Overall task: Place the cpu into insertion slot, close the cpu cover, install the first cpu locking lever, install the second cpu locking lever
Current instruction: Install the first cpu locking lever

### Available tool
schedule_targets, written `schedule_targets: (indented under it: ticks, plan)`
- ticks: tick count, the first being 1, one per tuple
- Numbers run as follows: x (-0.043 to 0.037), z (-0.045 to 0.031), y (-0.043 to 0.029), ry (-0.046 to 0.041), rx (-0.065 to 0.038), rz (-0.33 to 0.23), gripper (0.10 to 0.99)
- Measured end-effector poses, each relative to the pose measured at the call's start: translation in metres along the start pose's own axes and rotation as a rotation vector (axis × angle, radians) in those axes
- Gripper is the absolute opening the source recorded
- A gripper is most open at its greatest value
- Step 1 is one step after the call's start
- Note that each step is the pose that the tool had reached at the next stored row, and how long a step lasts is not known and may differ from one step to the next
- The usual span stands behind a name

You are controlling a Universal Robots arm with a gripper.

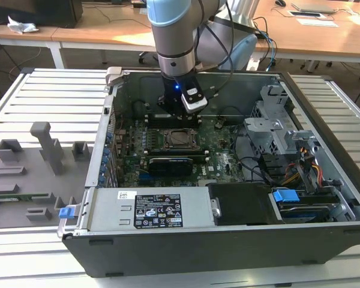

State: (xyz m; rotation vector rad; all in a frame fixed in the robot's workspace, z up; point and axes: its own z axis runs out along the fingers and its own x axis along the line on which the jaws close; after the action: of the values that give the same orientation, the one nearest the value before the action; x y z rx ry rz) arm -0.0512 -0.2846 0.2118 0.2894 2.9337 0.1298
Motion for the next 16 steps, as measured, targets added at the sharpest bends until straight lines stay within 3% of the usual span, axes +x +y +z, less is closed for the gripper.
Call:
schedule_targets:
  ticks: [3,6,7,9,10,16]
  plan:
    - [-0.0011,-0.0062,0.0007,-0.0026,0.012,0.003,0.106]
    - [-0.0025,-0.0134,0.0015,-0.0088,0.039,0.008,0.106]
    - [-0.0027,-0.0147,0.0016,-0.0125,0.057,0.008,0.106]
    - [-0.0027,-0.0148,0.0016,-0.0125,0.058,0.007,0.106]
    - [-0.0028,-0.0145,0.0017,-0.0020,0.061,0.008,0.106]
    - [-0.0064,-0.0133,0.0023,0.1065,0.091,0.011,0.106]
